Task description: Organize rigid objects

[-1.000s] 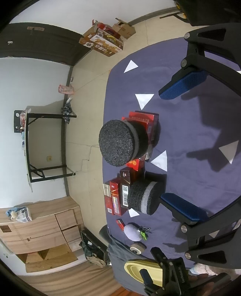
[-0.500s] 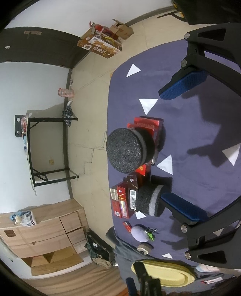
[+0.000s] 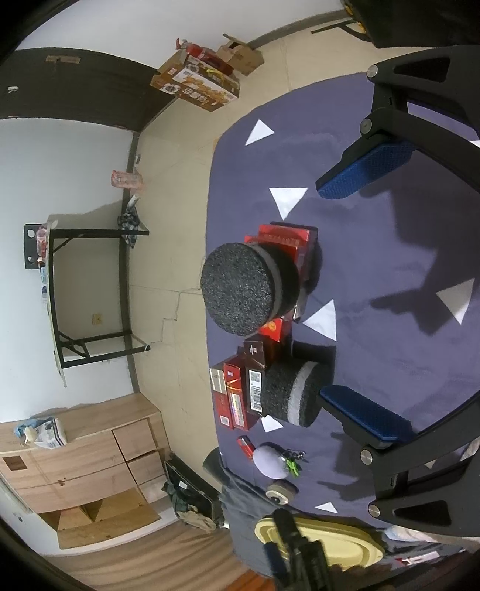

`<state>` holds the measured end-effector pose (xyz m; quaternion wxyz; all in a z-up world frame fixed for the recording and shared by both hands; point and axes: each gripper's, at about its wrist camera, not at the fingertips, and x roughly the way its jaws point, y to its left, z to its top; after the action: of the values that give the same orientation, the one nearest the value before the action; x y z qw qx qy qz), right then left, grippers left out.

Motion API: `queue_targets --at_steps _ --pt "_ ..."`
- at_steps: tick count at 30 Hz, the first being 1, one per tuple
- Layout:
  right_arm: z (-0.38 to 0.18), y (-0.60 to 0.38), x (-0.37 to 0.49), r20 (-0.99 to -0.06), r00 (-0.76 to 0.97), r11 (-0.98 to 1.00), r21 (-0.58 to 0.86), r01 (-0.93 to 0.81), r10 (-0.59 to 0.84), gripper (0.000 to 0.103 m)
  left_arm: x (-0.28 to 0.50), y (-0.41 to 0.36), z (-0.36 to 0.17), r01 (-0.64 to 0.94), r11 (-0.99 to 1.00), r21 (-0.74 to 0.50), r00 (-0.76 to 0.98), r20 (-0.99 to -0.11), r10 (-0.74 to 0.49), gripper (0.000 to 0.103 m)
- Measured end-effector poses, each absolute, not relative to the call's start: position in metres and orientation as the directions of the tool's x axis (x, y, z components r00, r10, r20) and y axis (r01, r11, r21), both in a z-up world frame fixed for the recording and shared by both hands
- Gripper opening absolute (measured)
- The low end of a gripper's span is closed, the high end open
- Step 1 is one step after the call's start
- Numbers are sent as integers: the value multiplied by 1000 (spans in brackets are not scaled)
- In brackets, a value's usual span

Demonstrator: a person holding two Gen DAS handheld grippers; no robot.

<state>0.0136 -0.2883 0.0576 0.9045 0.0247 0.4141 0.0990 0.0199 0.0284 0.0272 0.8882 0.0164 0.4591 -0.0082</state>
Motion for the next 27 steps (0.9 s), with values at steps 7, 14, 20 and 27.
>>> queue_targets --at_steps 7,14,20,27 --pt "53 -288 14 -753 627 979 128 -159 200 103 17 36 15 -1 1000 1 557 -830 2 103" --pt "49 -286 18 -763 619 981 119 -151 188 103 18 38 19 -15 999 -29 556 -831 -16 103" --pt "51 -286 17 -759 620 978 127 -163 202 103 17 37 25 -1 1000 -28 569 -822 -22 103" --pt "53 -290 15 -758 621 980 125 -157 197 103 18 44 21 -19 998 -56 538 -842 -37 103"
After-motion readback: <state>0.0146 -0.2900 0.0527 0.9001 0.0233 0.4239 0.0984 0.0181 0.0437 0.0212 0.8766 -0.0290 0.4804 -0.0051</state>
